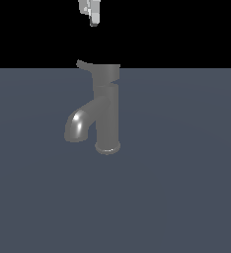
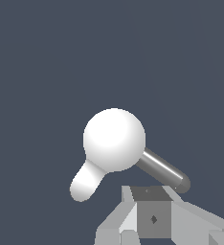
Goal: Turn on the faucet by rotating a designated handle.
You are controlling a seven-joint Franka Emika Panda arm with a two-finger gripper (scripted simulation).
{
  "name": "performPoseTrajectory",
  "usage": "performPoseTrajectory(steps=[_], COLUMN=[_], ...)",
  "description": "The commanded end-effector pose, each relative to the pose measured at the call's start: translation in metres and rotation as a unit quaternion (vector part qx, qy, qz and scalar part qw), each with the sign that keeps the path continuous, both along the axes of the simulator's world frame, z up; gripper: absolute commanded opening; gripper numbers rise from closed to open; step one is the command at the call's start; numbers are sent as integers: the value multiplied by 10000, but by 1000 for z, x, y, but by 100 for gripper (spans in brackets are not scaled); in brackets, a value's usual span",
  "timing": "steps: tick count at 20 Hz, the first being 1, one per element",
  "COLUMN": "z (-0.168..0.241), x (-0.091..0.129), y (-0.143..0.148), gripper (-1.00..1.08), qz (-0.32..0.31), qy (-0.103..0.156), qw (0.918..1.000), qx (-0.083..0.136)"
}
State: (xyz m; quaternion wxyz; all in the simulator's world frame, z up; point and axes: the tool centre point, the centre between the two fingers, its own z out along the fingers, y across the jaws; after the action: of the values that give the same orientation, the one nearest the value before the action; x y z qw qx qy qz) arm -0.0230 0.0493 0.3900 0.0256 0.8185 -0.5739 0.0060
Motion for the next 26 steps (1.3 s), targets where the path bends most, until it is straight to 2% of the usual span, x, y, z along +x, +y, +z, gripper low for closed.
performPoseTrajectory(steps=[1, 9, 18, 26], z=[-8, -36, -68, -87], x=[10, 41, 71, 86], y=[3, 14, 26, 32], gripper=[-100, -100, -100, -100], qz=[-300, -1238, -2223, -2740], qy=[-26, -95, -145, -162], qw=[9995, 9922, 9748, 9614], qx=[14, 69, 146, 192])
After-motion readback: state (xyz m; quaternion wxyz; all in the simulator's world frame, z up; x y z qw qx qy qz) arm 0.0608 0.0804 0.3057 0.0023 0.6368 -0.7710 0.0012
